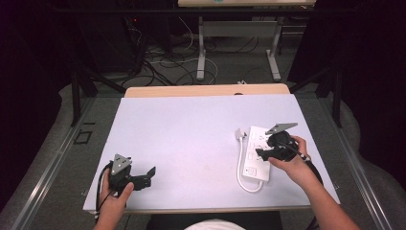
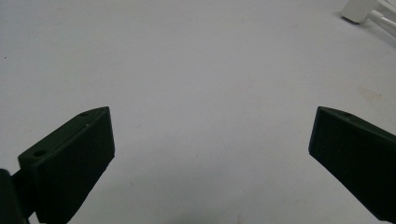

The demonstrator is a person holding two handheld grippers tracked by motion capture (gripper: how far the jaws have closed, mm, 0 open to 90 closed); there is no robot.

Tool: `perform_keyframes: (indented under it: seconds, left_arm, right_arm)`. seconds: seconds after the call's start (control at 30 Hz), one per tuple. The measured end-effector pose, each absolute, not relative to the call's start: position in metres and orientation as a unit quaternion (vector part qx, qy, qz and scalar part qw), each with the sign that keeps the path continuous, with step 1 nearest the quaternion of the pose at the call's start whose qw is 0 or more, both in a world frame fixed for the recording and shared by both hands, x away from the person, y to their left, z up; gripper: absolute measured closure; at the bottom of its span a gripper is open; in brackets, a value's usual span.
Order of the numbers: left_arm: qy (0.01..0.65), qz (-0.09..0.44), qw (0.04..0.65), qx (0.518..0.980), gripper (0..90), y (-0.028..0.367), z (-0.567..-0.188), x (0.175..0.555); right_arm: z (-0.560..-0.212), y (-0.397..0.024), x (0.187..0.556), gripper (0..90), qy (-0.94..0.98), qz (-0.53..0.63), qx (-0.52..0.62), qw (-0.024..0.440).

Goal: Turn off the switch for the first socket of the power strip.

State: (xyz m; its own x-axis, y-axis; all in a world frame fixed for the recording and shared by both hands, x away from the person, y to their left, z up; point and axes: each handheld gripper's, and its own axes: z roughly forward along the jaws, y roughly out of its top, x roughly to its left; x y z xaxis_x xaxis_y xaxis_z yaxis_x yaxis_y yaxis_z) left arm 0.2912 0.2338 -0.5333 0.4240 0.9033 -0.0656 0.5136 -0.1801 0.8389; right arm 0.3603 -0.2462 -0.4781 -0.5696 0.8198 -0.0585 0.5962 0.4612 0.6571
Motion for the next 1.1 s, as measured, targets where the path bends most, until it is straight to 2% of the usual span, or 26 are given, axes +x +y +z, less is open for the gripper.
perform_keyframes:
  seconds: [0.5, 0.8, 1.1]
  left_arm:
    - [0.484, 0.231, 0.42, 0.732, 0.2, 0.234, -0.533, 0.291]
    - [0.485, 0.232, 0.421, 0.73, 0.2, 0.233, -0.534, 0.291]
    - [0.485, 0.231, 0.421, 0.73, 0.2, 0.234, -0.534, 0.291]
  right_arm:
    - [-0.481, -0.237, 0.375, 58.8, 0.83, 0.3, 0.437, 0.172]
    - [-0.485, -0.237, 0.378, 75.3, 0.832, 0.292, 0.441, 0.166]
    - [-0.486, -0.235, 0.38, 87.1, 0.837, 0.291, 0.434, 0.162]
